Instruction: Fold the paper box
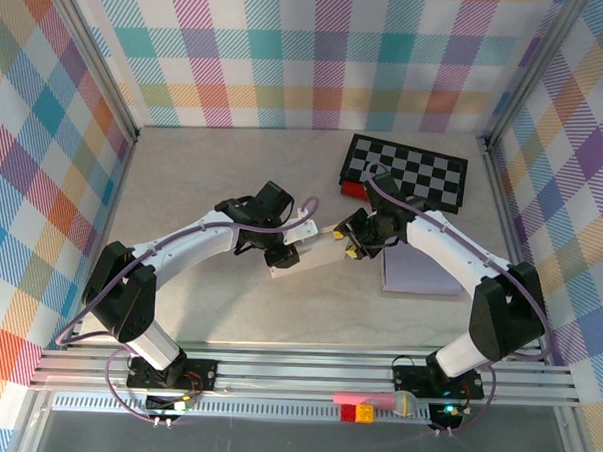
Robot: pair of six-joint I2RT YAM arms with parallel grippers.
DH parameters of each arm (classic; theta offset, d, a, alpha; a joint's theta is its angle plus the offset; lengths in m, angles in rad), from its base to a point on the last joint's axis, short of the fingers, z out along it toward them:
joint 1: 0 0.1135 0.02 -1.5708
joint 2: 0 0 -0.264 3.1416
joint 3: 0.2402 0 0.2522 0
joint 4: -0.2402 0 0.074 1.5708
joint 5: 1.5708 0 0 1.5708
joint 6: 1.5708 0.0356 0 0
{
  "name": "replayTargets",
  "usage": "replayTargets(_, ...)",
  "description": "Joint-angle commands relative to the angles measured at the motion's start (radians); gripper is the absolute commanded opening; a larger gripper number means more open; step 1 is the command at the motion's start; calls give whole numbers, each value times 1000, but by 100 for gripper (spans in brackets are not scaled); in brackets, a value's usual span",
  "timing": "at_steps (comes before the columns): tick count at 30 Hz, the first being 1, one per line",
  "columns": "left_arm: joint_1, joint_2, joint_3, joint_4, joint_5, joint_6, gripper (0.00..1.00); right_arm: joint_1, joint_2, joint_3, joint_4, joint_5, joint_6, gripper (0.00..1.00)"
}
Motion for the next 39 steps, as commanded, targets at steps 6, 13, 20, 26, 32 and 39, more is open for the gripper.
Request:
replayTargets(6,14,11,34,-26,35,0,30,10,15,38,-121,42,-43,34)
replayTargets(13,23,-1,33,-35,44,18,21,-20,-53,195,-162,107,-554,39)
replayTargets(20,32,-16,22,-51,70,53,21,-178,-22,214,-173,-241,-1118,43)
replayTargets(26,47,-23,16,-64,88,66,20,-200,73,256,-139,-387,-1186,49)
replayTargets(32,57,-24,17,-68,99,69,20,-190,148,274,-159,-422,-1208,50)
replayTargets(39,58,-16,27,-71,101,66,21,-163,179,286,-186,-407,-1230,47)
